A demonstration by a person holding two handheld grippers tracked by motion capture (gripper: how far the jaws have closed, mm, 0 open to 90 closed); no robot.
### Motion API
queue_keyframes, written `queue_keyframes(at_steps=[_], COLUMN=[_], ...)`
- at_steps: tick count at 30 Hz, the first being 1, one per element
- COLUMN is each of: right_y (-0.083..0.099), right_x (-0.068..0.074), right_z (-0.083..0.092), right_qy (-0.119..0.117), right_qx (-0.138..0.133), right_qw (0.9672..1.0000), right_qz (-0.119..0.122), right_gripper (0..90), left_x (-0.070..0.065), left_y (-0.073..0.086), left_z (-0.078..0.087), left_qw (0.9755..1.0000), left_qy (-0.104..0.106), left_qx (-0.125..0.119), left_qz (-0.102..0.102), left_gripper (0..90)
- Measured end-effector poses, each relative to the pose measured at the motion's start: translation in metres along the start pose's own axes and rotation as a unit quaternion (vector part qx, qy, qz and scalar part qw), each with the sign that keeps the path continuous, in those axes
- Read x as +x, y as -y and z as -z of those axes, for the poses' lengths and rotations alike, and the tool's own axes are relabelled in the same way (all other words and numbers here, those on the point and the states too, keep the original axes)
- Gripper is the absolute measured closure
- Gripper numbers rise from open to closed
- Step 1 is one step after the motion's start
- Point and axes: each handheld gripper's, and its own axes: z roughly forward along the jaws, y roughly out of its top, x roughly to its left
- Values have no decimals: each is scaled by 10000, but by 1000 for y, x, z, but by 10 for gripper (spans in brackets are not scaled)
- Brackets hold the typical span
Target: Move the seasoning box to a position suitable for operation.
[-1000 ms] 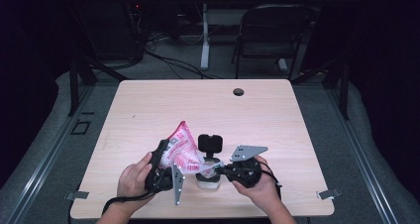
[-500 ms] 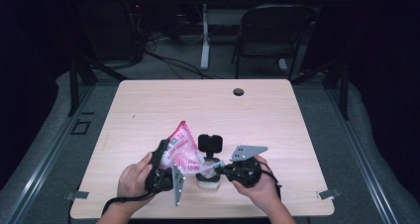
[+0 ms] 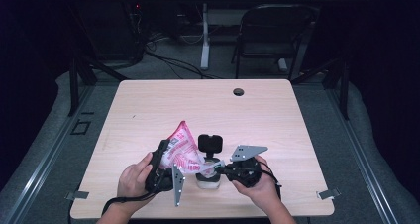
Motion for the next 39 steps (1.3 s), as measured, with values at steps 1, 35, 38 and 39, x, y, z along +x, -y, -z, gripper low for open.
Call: queue_keyframes(at_steps=[1, 35, 38, 39], right_y=[0, 0, 0, 0], right_x=[0, 0, 0, 0], right_z=[0, -1, -1, -1], right_qy=[0, 2, 5, 6], right_qx=[0, -8, 0, -1], right_qw=[10000, 10000, 10000, 10000], right_qz=[-1, -13, -15, -14], right_gripper=[900, 900, 900, 900], left_x=[0, 2, 1, 1], left_y=[0, -1, -1, -1], left_z=[0, 1, 1, 1], left_qw=[10000, 9999, 9999, 9999], left_qy=[3, -49, -46, -46], left_qx=[11, -27, -20, -24], left_qz=[11, -105, -103, -102], left_gripper=[651, 653, 653, 653])
